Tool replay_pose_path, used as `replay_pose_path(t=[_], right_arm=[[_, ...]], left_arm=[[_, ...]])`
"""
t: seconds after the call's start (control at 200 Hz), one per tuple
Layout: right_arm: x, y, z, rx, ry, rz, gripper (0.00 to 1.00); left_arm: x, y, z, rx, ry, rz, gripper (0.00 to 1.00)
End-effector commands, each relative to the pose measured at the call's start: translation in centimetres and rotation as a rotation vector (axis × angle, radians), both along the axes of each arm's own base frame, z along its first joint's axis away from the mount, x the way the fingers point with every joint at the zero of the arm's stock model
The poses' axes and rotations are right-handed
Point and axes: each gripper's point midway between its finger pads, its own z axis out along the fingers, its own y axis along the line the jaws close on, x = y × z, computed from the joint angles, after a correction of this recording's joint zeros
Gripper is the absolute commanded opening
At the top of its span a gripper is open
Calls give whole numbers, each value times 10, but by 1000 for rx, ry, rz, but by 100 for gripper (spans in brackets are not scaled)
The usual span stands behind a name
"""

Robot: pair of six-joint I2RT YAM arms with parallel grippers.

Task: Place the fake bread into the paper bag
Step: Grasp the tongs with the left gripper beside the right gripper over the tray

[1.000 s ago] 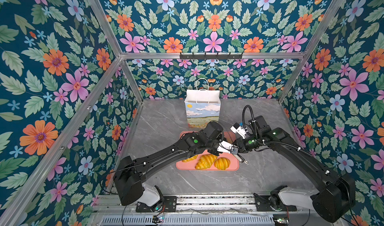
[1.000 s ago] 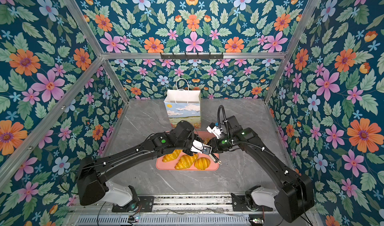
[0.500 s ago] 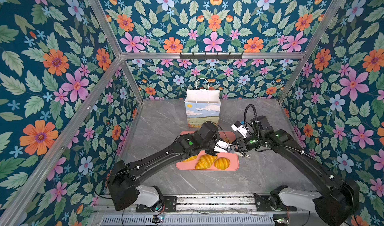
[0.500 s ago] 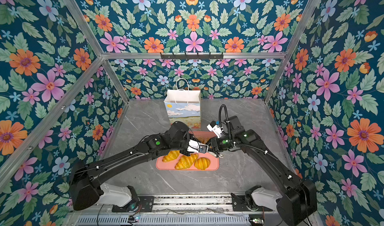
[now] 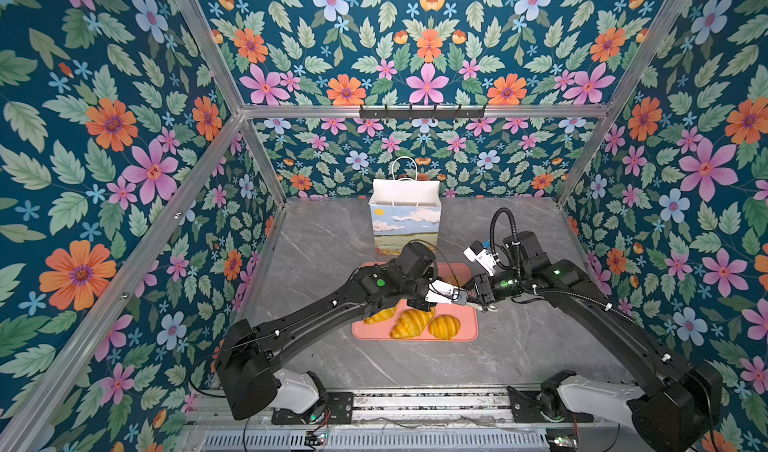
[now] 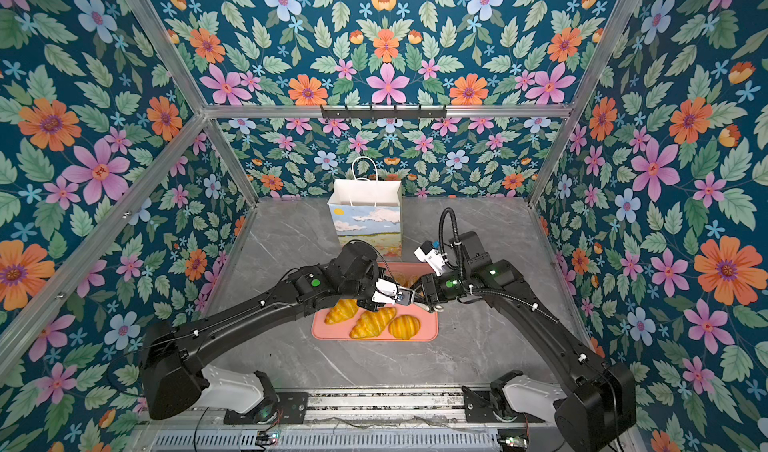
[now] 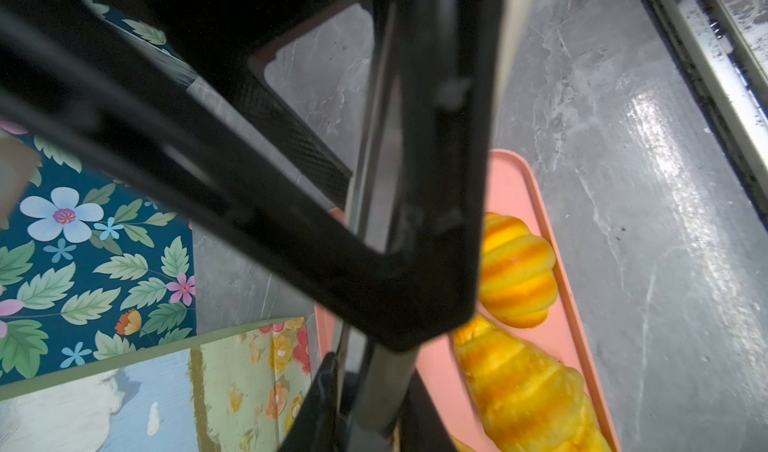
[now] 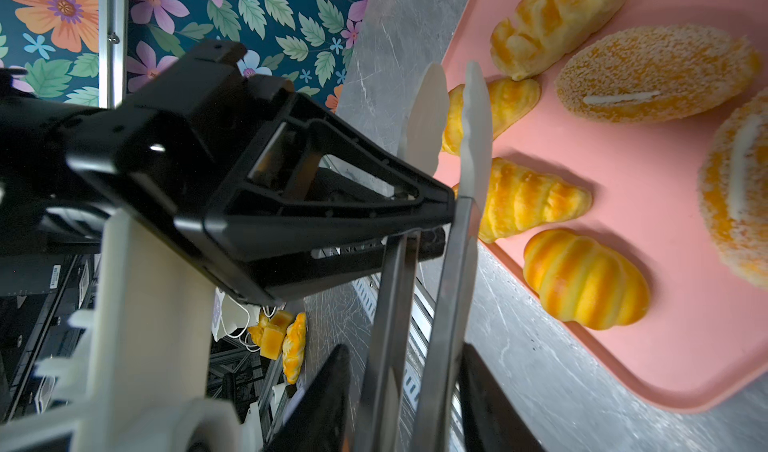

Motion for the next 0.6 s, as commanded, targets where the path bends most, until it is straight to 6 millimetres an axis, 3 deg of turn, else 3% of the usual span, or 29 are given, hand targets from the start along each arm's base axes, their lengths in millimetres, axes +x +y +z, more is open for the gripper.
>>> replay_pose_path(t=[0.0, 0.595], right_arm=[[-19, 4, 10, 62, 25, 84, 43], [-25, 2, 4, 59, 15, 111, 41]], left_arm=[[22, 0, 16, -62, -30, 118, 21], [24, 1, 14, -45, 5, 119, 22]])
